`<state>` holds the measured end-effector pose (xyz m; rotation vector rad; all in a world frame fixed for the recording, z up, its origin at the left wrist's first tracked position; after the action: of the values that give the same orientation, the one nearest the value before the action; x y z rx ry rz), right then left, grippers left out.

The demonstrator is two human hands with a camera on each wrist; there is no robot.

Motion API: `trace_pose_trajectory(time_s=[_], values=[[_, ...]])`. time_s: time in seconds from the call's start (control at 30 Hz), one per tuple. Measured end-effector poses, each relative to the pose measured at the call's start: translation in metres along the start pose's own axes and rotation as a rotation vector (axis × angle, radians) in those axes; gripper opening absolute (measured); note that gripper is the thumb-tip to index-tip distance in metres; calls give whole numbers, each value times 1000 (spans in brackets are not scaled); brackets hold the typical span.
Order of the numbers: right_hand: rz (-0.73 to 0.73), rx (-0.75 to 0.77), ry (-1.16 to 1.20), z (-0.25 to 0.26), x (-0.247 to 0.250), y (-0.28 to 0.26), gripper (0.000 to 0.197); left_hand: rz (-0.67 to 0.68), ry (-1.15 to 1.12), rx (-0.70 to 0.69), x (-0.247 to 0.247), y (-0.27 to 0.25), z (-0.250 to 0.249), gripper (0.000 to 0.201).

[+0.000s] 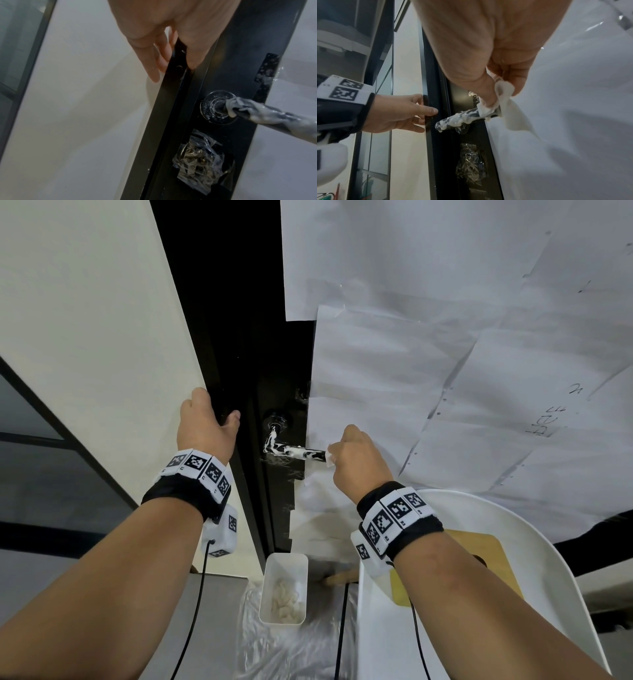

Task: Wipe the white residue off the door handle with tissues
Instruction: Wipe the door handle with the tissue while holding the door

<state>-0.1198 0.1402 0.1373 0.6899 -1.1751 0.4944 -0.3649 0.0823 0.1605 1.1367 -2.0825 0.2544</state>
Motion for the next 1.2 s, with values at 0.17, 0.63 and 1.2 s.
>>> trace_pose_trajectory(time_s=[0.17, 0.63, 1.2], values=[[-22, -7, 1, 1, -5, -3, 18, 8, 2, 4, -1, 1, 1, 35], [-77, -17, -37, -8, -9, -6, 13, 23, -4, 0, -4, 3, 4, 35], [-114, -63, -6, -20, 1, -11, 23, 12, -4, -1, -4, 2, 4, 36]])
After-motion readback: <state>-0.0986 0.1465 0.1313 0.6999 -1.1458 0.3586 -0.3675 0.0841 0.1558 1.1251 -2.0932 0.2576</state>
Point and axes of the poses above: each hand's wrist, its own y-axis towards the middle knuckle, its own x-axis out of the back of the hand, z = x × y, the point moved 10 cm from there along y, towards the middle knuckle, and after that the axes turned 12 degrees about x, right-handed, at the moved point
